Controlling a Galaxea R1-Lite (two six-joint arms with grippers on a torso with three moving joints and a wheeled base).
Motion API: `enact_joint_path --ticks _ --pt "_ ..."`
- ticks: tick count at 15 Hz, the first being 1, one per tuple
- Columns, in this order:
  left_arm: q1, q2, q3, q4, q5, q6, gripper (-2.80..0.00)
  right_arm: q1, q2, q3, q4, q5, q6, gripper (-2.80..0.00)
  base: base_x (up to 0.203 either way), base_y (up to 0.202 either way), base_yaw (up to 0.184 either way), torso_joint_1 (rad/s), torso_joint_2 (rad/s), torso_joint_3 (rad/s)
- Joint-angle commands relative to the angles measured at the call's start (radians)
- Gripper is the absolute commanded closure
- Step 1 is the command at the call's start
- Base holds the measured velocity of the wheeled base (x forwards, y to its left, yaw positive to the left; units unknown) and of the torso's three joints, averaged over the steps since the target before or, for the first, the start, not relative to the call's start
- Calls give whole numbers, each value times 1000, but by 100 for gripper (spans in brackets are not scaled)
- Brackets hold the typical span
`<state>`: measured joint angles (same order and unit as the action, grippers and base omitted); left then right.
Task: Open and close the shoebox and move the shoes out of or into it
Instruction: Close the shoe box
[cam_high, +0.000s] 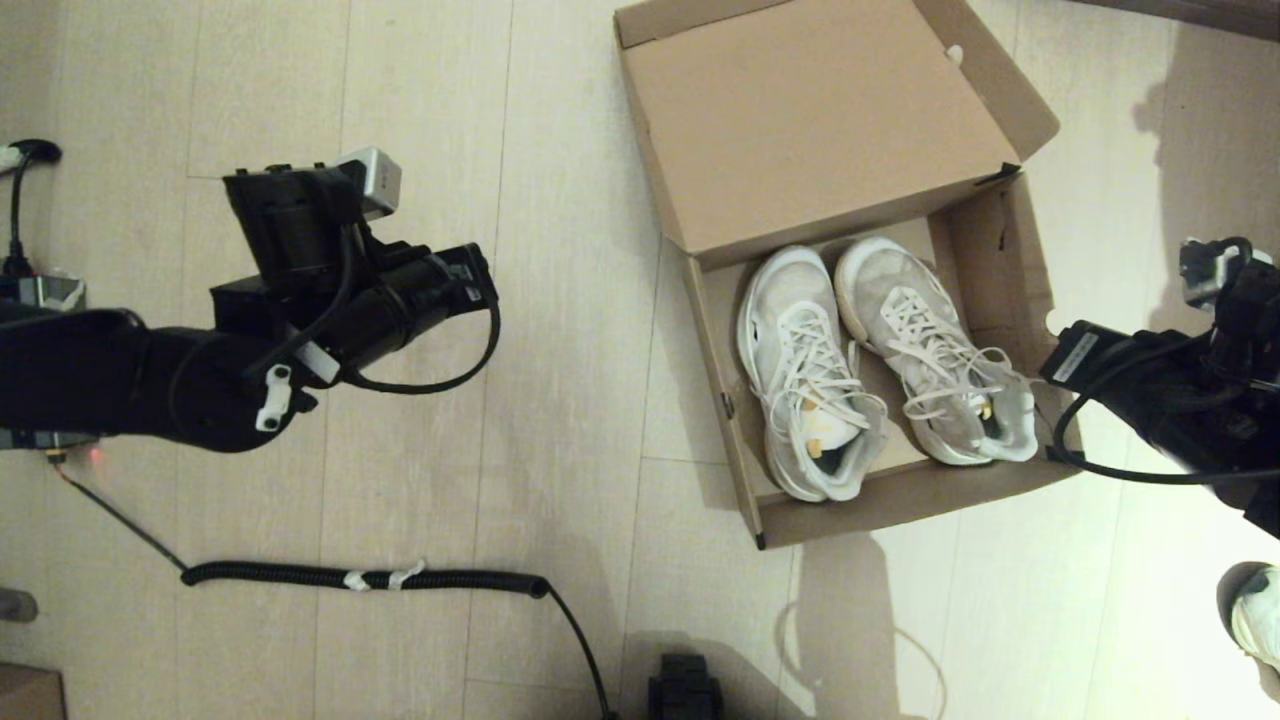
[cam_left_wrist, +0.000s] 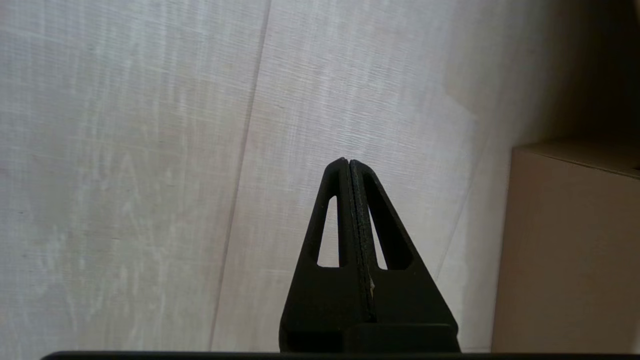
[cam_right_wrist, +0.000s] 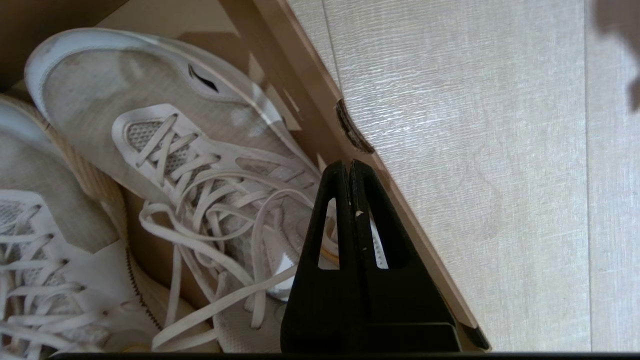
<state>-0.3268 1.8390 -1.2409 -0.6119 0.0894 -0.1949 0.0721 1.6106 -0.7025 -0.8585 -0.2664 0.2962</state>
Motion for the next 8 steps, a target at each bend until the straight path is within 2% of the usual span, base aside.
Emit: enact_joint_path --ticks 1,4,6,8 --pt "-3 -25 17 -5 2 -1 0 2 5 5 -8 1 1 0 0 0 0 0 0 0" --pt "0 -69 63 -7 -2 -1 0 -69 29 -40 -17 5 1 0 0 0 0 0 0 0" --pt "-2 -46 39 -12 -8 -3 0 -125 51 -98 -16 16 -5 0 0 0 0 0 0 0" --pt "-41 7 30 -14 -2 -6 0 -178 92 -174 -16 19 -8 0 0 0 0 0 0 0"
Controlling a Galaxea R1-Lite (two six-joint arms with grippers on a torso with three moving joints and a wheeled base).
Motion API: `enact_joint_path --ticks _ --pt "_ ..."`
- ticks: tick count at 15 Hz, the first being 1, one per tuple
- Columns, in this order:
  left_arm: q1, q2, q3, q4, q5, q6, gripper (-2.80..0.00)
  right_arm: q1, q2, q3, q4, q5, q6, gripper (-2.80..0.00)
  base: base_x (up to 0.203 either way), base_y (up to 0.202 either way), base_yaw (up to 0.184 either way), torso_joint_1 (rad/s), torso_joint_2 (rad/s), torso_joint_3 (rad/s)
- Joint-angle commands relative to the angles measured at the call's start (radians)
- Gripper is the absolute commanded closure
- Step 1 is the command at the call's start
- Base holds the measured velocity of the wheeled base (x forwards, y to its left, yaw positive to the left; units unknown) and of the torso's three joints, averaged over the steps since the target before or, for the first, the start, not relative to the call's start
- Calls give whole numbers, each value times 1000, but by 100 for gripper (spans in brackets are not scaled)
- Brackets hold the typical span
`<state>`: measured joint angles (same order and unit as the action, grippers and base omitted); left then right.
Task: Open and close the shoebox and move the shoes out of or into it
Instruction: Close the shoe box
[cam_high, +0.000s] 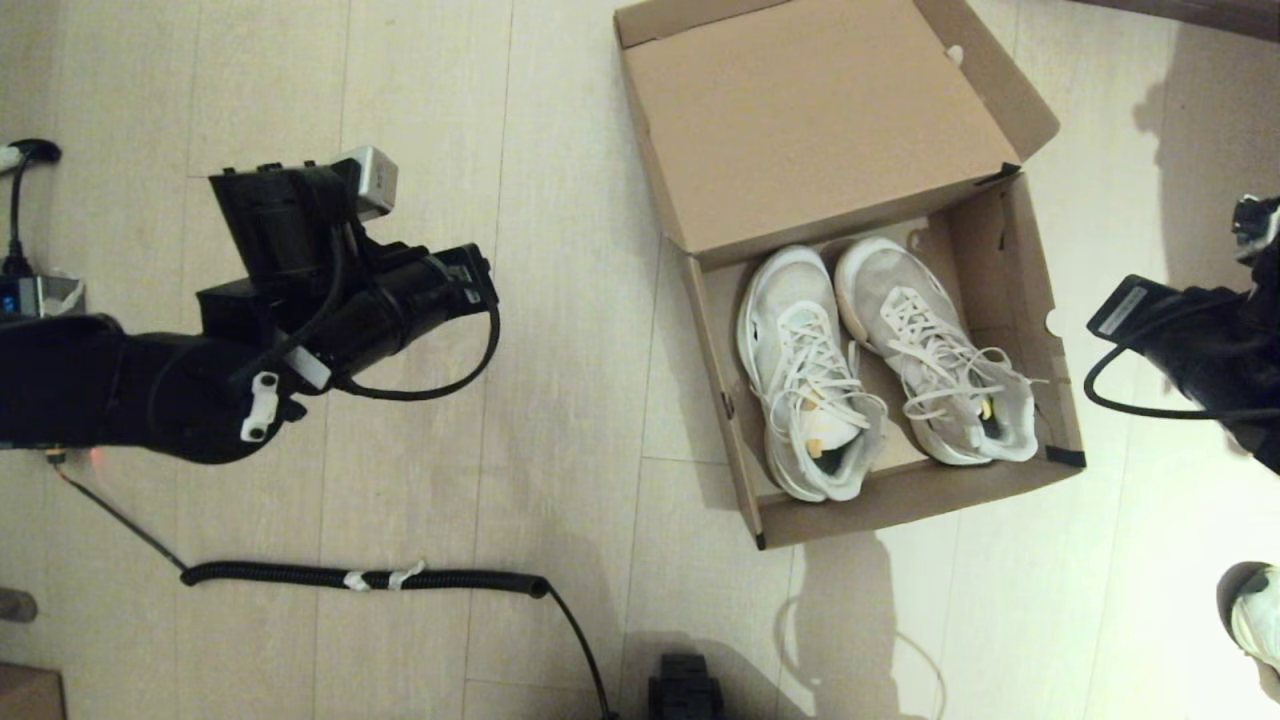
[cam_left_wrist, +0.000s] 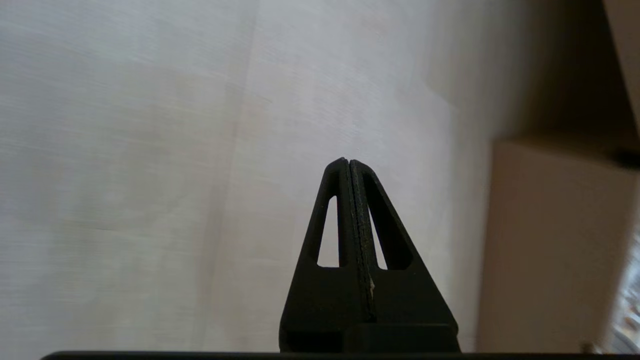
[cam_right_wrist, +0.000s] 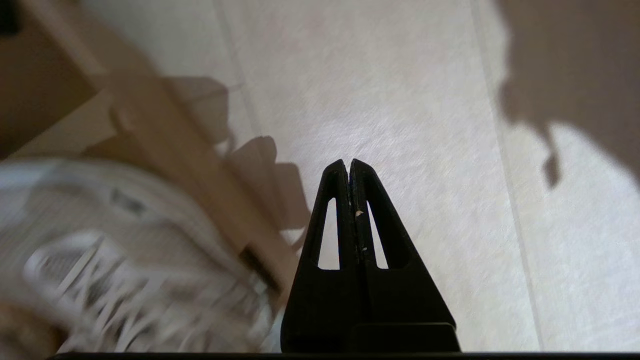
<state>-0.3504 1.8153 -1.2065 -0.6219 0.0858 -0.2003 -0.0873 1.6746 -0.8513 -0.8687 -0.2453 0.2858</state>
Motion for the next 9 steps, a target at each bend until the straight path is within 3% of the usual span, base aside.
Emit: enact_joint_path --ticks 1,6,9 --pt "-36 54 -2 -4 3 -9 0 -43 51 -60 -3 -1 -3 0 0 0 0 0 0 0" --pt "-81 120 -11 -32 7 -26 0 -59 240 -67 -24 57 -3 0 0 0 0 0 0 0" --pt "-81 195 -34 -78 7 -25 0 -13 355 -73 -186 101 29 0 0 0 0 0 0 0"
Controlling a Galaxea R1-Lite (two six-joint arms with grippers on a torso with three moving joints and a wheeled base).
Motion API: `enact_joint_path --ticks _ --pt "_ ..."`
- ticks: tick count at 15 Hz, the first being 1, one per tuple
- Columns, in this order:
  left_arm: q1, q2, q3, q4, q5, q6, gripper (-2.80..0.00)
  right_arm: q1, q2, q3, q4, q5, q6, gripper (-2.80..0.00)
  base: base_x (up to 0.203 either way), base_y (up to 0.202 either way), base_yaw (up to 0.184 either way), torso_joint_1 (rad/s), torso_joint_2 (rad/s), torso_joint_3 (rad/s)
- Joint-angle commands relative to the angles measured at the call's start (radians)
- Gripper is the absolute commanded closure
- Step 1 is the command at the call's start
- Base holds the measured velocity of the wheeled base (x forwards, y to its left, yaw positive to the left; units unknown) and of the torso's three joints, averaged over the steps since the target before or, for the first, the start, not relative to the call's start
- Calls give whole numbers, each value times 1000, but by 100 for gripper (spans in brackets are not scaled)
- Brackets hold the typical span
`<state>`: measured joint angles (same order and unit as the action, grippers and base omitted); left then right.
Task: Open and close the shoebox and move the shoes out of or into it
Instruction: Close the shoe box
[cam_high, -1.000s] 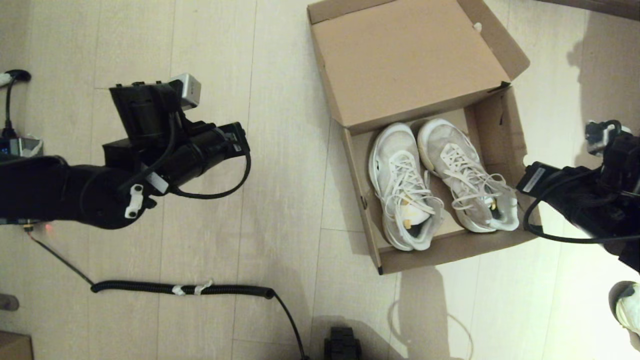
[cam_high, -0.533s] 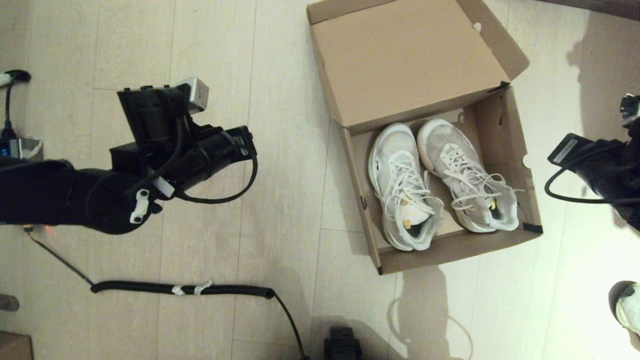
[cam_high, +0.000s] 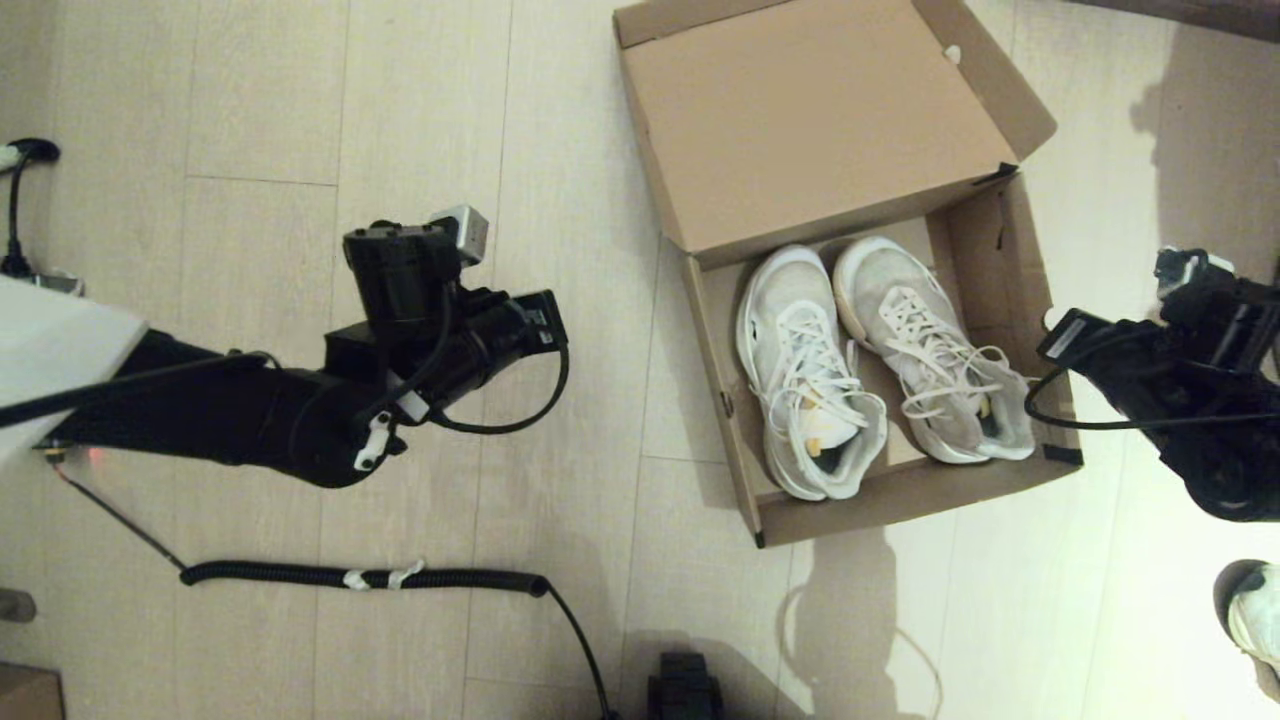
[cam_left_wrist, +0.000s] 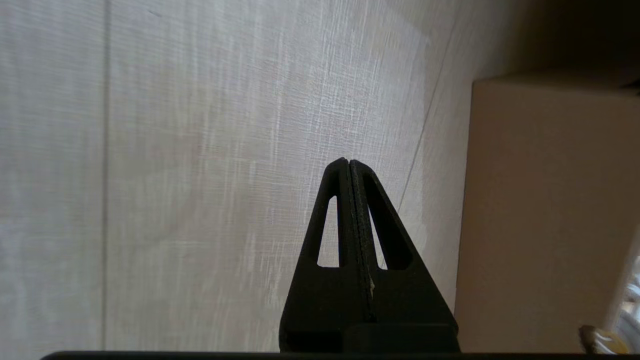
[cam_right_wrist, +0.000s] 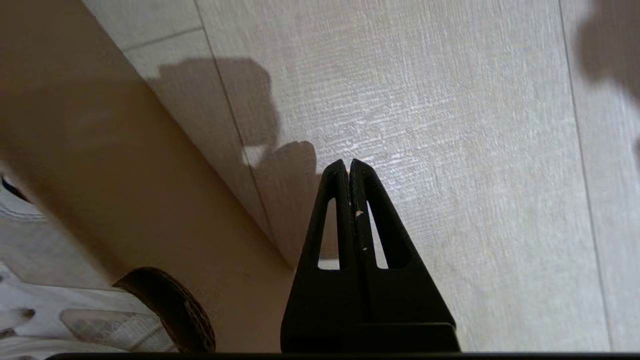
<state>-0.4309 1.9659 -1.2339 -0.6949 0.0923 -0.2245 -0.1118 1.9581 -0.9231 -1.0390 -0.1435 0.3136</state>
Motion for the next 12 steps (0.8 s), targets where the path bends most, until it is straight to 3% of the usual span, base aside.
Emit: enact_joint_path --ticks 1,3,9,12 --pt "-1 77 -24 -9 1 -1 0 38 74 11 -29 4 4 0 0 0 0 0 0 0" --pt "-12 92 -19 -9 4 -2 0 74 26 60 -31 5 4 0 0 0 0 0 0 0" --pt "13 -100 224 -10 46 -4 0 219 -230 316 -25 0 4 0 0 0 0 0 0 0" --pt "48 -163 282 -8 23 0 0 214 -312 352 36 2 0 0 0 0 0 0 0 0"
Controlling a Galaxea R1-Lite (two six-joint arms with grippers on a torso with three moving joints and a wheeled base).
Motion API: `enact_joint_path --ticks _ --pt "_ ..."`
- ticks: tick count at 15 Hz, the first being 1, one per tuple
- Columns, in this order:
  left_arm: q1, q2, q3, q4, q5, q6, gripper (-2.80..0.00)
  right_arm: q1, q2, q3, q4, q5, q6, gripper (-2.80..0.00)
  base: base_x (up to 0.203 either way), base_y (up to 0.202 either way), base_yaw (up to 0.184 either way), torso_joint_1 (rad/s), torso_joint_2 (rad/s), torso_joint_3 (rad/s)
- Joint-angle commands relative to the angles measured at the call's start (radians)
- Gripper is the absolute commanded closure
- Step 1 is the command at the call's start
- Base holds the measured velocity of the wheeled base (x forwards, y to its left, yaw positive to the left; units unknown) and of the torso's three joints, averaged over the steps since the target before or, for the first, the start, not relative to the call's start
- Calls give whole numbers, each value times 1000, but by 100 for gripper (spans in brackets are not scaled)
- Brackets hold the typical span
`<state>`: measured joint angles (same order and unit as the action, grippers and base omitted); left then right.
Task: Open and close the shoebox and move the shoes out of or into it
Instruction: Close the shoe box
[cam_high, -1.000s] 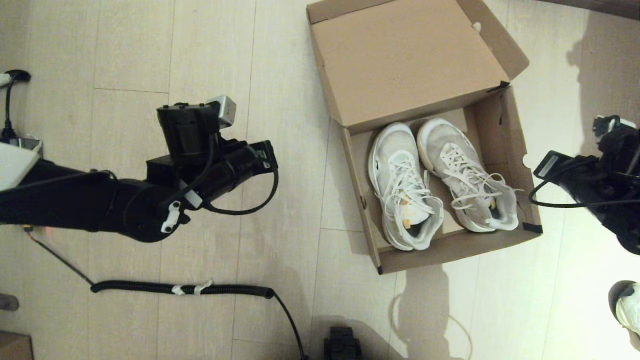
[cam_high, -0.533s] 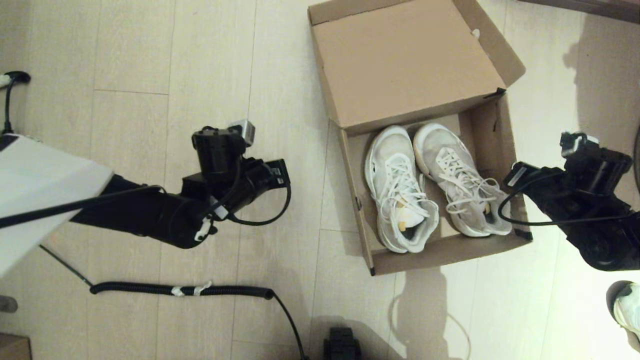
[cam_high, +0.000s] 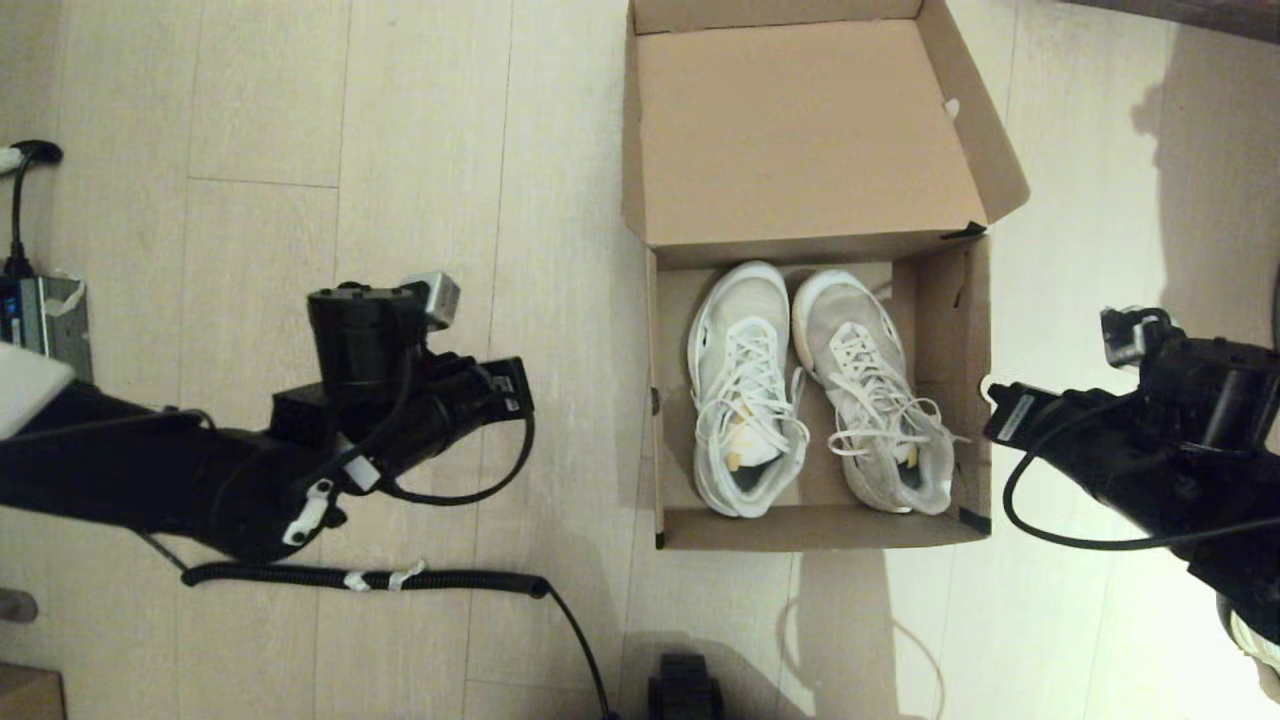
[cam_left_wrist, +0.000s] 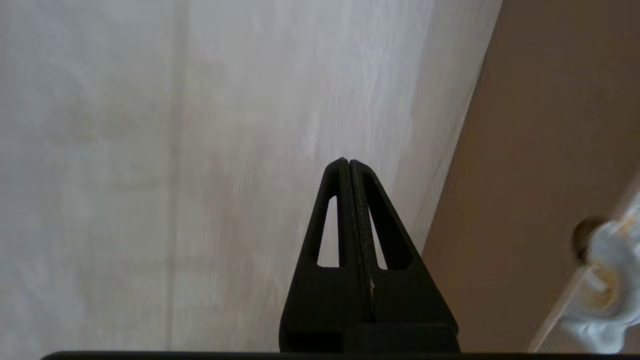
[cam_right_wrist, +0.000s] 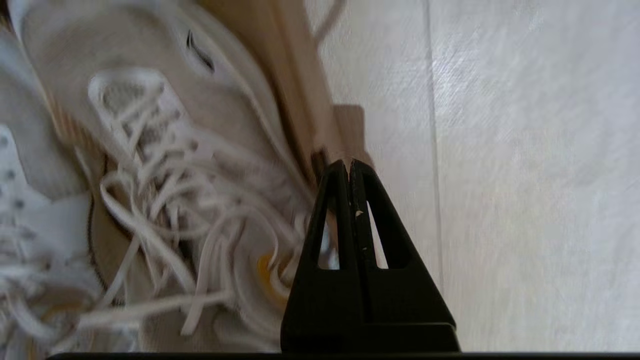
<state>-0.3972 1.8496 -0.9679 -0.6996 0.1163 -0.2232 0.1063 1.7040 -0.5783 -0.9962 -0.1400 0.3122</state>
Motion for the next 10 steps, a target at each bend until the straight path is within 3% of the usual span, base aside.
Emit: enact_joint_path --ticks 1,7,10 --pt "23 -18 -8 -4 -8 -1 0 -28 -30 -18 -1 -1 1 0 0 0 0 0 0 0" --pt "8 205 -175 -86 -7 -16 0 -35 120 -84 -24 -6 18 0 0 0 0 0 0 0" --pt "-26 207 -179 -92 3 -18 0 48 135 -93 -49 -8 91 0 0 0 0 0 0 0"
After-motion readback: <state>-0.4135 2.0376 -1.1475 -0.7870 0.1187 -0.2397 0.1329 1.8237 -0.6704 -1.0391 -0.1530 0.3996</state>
